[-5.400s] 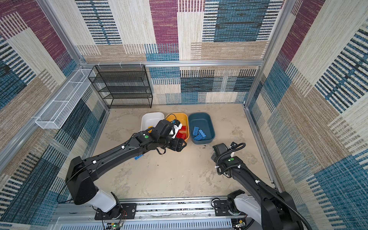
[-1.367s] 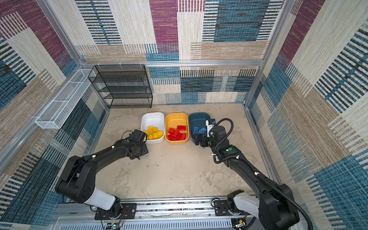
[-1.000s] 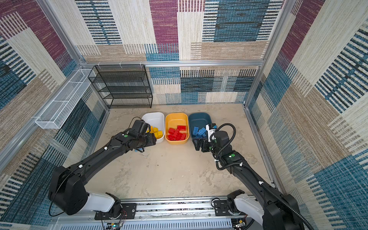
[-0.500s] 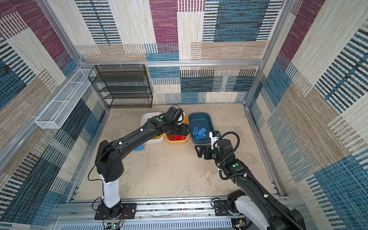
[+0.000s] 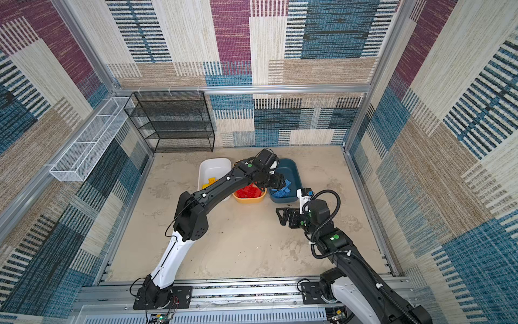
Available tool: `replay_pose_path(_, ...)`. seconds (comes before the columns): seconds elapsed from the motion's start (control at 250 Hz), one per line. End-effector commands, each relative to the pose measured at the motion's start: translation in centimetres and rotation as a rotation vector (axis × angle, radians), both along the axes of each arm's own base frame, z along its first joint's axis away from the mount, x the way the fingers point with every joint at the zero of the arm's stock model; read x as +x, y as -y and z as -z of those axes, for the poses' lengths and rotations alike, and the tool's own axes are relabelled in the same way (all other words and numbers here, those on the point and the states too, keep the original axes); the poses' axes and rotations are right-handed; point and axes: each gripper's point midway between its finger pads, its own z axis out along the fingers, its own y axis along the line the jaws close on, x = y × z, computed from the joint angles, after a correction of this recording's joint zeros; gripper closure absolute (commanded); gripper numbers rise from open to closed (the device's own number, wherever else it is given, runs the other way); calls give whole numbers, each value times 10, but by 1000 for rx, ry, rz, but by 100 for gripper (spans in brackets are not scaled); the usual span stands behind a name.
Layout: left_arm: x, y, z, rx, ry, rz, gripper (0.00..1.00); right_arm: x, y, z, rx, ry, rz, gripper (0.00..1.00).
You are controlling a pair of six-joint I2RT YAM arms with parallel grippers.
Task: Sort the legos into containers by color
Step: Place the lego in the container, then pick up the lego from the middle-left of the table.
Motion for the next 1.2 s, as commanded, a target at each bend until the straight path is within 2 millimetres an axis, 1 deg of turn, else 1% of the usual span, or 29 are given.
replay_pose_path(0.0, 7, 5, -16, -24, 45, 3, 31, 0, 0, -1, 2, -8, 3, 2)
replay_pose_path(0.032, 8, 5, -21, -27, 56, 2, 25, 0, 0, -3, 2, -9, 3, 2)
replay_pose_path(0.088, 11, 3, -30, -23, 79, -3, 18, 0, 0, -7, 4, -3, 2, 3)
replay_pose_path(0.152, 14, -3, -43, -14, 106, -16, 8, 1, -1, -14, 8, 8, -1, 3)
replay_pose_path(0.204, 13, -8, -53, -8, 127, -19, 1, 2, -2, -16, 7, 13, -3, 4)
replay_pose_path(0.228, 12, -12, -56, -1, 138, -22, 1, 2, -2, -17, 7, 13, -2, 4)
replay_pose_path(0.236, 12, -13, -60, -5, 148, -22, 0, 2, -2, -18, 7, 15, -2, 4)
replay_pose_path(0.304, 9, -26, -70, 3, 180, -43, 1, 4, -4, -19, 6, 18, -8, 5)
replay_pose_path(0.4, 2, -58, -80, 6, 201, -102, 1, 6, -12, -25, 18, 34, -25, 5)
replay_pose_path(0.468, -5, -87, -83, -5, 215, -157, 0, 8, -20, -29, 24, 43, -42, 5)
replay_pose_path(0.524, -11, -116, -84, -9, 225, -217, 1, 10, -28, -31, 19, 47, -60, 6)
replay_pose_path(0.584, -20, -152, -78, 21, 222, -285, 1, 12, -40, -31, 10, 50, -84, 5)
replay_pose_path(0.664, -34, -200, -74, 65, 232, -371, 1, 14, -59, -33, -1, 56, -130, 6)
replay_pose_path(0.712, -44, -228, -70, 81, 231, -415, 1, 16, -71, -34, -10, 61, -151, 5)
replay_pose_path(0.72, -46, -233, -66, 88, 225, -421, 1, 16, -74, -35, -12, 62, -157, 5)
replay_pose_path(0.796, -63, -270, -56, 123, 213, -474, 1, 18, -94, -36, -25, 68, -198, 6)
replay_pose_path(0.892, -84, -310, -34, 186, 179, -525, 1, 20, -120, -38, -32, 73, -252, 5)
replay_pose_path(0.956, -95, -329, -16, 213, 146, -553, 1, 22, -135, -36, -37, 69, -284, 5)
replay_pose_path(1.064, -108, -353, 17, 255, 61, -606, 0, 22, -159, -36, -34, 63, -339, 5)
replay_pose_path(1.136, -110, -361, 35, 276, 34, -626, 1, 22, -169, -35, -30, 64, -362, 5)
replay_pose_path(1.196, -109, -365, 49, 289, 6, -641, 1, 22, -174, -32, -24, 57, -372, 4)
